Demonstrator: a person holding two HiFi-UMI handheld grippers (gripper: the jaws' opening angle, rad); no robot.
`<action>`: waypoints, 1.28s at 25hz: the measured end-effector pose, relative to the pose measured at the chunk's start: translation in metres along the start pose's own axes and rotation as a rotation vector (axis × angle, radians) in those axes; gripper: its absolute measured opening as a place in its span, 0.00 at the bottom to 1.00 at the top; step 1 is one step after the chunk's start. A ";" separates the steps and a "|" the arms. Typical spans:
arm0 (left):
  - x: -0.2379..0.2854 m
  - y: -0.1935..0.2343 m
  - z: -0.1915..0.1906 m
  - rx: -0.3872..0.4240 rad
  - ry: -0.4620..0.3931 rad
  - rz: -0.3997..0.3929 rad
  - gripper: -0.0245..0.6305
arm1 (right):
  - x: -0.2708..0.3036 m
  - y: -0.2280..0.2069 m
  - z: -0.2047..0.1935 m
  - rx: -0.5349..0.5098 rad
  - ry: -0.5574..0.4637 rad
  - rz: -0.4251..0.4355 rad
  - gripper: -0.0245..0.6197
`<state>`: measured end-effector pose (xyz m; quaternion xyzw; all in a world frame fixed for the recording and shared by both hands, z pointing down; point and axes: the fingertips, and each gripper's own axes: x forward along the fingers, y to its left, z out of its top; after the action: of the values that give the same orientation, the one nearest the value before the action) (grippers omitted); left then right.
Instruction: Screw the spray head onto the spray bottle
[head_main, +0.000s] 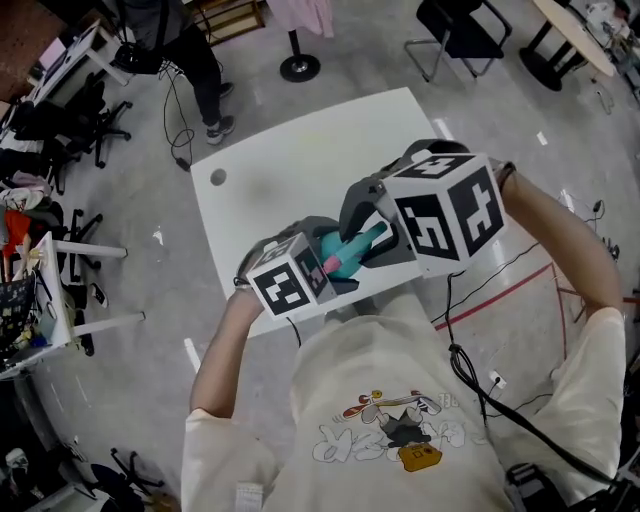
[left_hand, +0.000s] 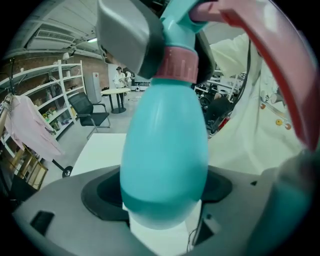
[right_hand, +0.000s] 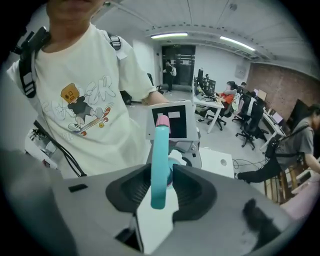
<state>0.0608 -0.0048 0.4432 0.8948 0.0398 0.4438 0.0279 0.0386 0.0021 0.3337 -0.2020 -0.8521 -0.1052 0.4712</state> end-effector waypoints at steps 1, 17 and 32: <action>0.000 -0.002 -0.001 0.002 -0.007 -0.005 0.66 | 0.001 0.001 0.001 -0.015 0.001 0.007 0.25; -0.034 -0.065 0.048 0.136 -0.277 -0.406 0.66 | -0.038 0.033 0.045 -0.252 -0.249 0.157 0.25; -0.039 -0.002 0.057 -0.181 -0.318 -0.015 0.66 | -0.055 -0.011 0.030 -0.014 -0.232 -0.008 0.25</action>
<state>0.0831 -0.0074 0.3776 0.9473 0.0017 0.2982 0.1174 0.0367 -0.0105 0.2717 -0.2128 -0.9009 -0.0886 0.3677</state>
